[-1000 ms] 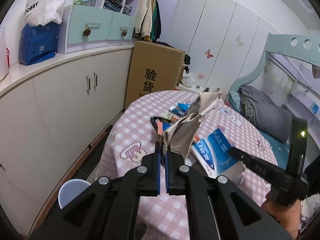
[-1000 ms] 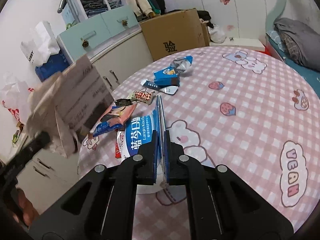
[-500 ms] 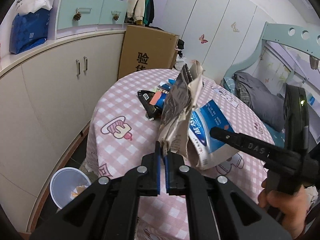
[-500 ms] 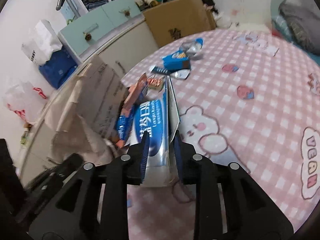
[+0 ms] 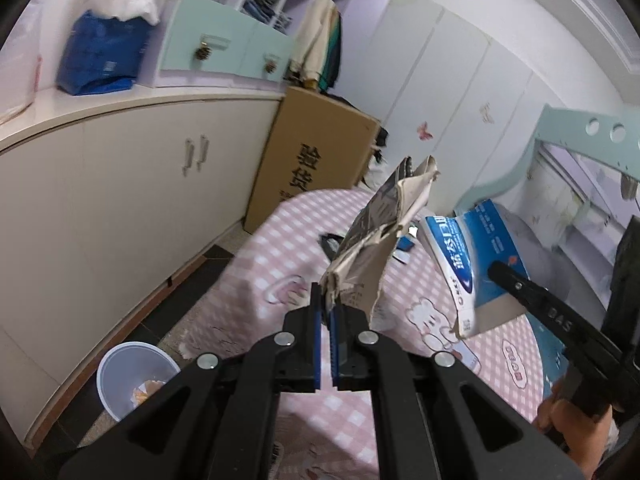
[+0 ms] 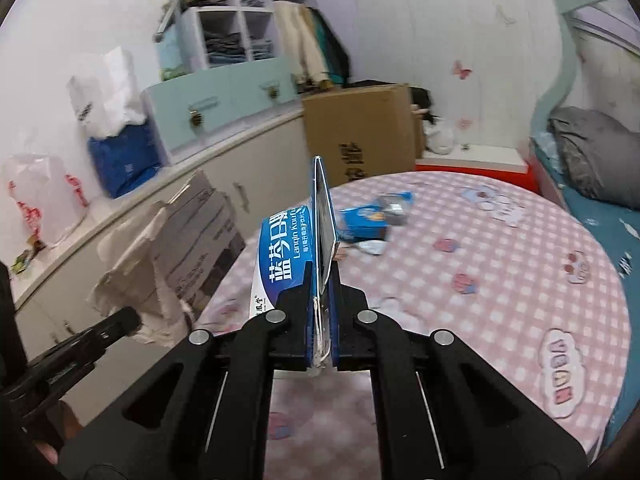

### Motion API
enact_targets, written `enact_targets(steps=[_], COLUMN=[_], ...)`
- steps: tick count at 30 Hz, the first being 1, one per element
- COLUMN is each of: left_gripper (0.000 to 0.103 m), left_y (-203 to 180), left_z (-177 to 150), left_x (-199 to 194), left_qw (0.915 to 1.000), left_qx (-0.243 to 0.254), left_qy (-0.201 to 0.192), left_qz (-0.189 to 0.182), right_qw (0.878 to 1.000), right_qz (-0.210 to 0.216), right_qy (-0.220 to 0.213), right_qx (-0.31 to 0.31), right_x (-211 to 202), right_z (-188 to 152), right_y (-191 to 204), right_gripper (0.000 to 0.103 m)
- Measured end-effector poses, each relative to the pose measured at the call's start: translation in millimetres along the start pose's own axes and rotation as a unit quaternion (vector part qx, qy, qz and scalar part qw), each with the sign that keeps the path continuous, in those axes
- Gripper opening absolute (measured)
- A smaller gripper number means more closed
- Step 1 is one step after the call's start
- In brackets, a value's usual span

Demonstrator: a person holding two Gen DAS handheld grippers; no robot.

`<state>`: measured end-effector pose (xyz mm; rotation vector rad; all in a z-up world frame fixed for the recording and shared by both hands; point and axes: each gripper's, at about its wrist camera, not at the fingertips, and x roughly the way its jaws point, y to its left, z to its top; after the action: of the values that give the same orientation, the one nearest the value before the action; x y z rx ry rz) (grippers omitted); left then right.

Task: Collect trash
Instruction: 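Lift the held packaging and paper from the table with both tools, then carry both items over the wastebasket and open both tools to drop them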

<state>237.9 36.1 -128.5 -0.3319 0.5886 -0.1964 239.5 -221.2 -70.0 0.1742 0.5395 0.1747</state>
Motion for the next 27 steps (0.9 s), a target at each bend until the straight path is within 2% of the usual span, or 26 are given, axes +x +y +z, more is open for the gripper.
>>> enact_targets(steps=[3, 7, 11, 14, 19, 23, 25, 27], left_gripper=[0.003, 0.003, 0.003, 0.003, 0.003, 0.007, 0.02, 0.058], left_y=[19.9, 61.0, 109.3, 148.0, 199.5, 232.4, 241.8, 248.6], left_z=[0.3, -3.2, -11.3, -17.7, -23.9, -28.9, -32.1, -37.5], left_x=[-8.2, -19.3, -24.8, -21.3, -3.6, 12.9, 27.7, 39.9], left_qw=[0.9997, 0.997, 0.989, 0.9807, 0.9701, 0.9644, 0.9639, 0.9605], left_qx=[-0.019, -0.051, -0.088, -0.114, -0.147, -0.181, -0.184, -0.187], left_qy=[-0.007, -0.015, -0.011, 0.005, 0.036, 0.051, 0.075, 0.091], left_qz=[0.01, 0.056, 0.118, 0.159, 0.19, 0.186, 0.177, 0.185], right_qw=[0.999, 0.996, 0.989, 0.984, 0.977, 0.975, 0.974, 0.972], right_qz=[0.033, 0.079, 0.119, 0.14, 0.156, 0.155, 0.151, 0.15], right_qy=[0.01, 0.036, 0.063, 0.084, 0.11, 0.13, 0.139, 0.152], right_qx=[-0.015, -0.031, -0.054, -0.068, -0.091, -0.094, -0.097, -0.096], right_x=[11.2, 35.6, 64.2, 88.1, 127.7, 155.8, 164.5, 175.3], right_z=[-1.5, -12.7, -29.8, -45.1, -71.7, -88.7, -95.5, -101.7], right_y=[29.8, 72.4, 120.6, 153.7, 195.8, 211.7, 214.7, 217.4], right_gripper=[0.006, 0.006, 0.006, 0.006, 0.006, 0.006, 0.006, 0.006])
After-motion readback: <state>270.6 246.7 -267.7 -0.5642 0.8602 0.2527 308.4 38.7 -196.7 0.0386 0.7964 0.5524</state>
